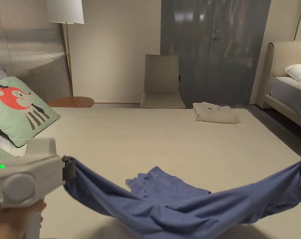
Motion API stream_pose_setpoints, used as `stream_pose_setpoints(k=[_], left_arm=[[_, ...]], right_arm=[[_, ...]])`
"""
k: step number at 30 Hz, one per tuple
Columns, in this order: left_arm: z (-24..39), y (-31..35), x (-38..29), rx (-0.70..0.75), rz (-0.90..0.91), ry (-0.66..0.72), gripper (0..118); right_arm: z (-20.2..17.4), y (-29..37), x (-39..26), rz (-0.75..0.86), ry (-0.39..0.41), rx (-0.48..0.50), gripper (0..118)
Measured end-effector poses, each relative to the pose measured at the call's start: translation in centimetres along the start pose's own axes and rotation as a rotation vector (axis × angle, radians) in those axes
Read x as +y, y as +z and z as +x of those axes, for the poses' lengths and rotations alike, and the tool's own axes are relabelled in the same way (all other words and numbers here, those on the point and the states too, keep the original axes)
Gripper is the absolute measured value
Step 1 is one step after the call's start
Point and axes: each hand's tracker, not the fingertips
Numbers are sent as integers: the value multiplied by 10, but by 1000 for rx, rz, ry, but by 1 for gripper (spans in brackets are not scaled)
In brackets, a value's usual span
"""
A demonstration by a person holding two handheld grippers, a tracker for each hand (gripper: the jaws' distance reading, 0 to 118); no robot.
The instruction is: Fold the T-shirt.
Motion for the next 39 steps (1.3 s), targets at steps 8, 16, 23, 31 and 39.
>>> stream_pose_setpoints(k=[8, 16, 23, 31, 39], left_arm=[[-19, 11, -112, 39, -226, 93, 1], [-34, 1, -177, 95, -373, 111, 1], [-50, -1, -193, 134, -402, 127, 9], [-38, 32, -166, 221, -147, 95, 108], [-1, 79, -110, 136, 136, 53, 66]], right_arm=[[7, 20, -88, -216, -8, 2, 7], [9, 0, -172, -472, 24, -52, 7], [16, -7, -199, -531, 50, -106, 10], [0, 14, -152, -282, 153, -133, 108], [-51, 38, -87, 19, 60, -28, 85]])
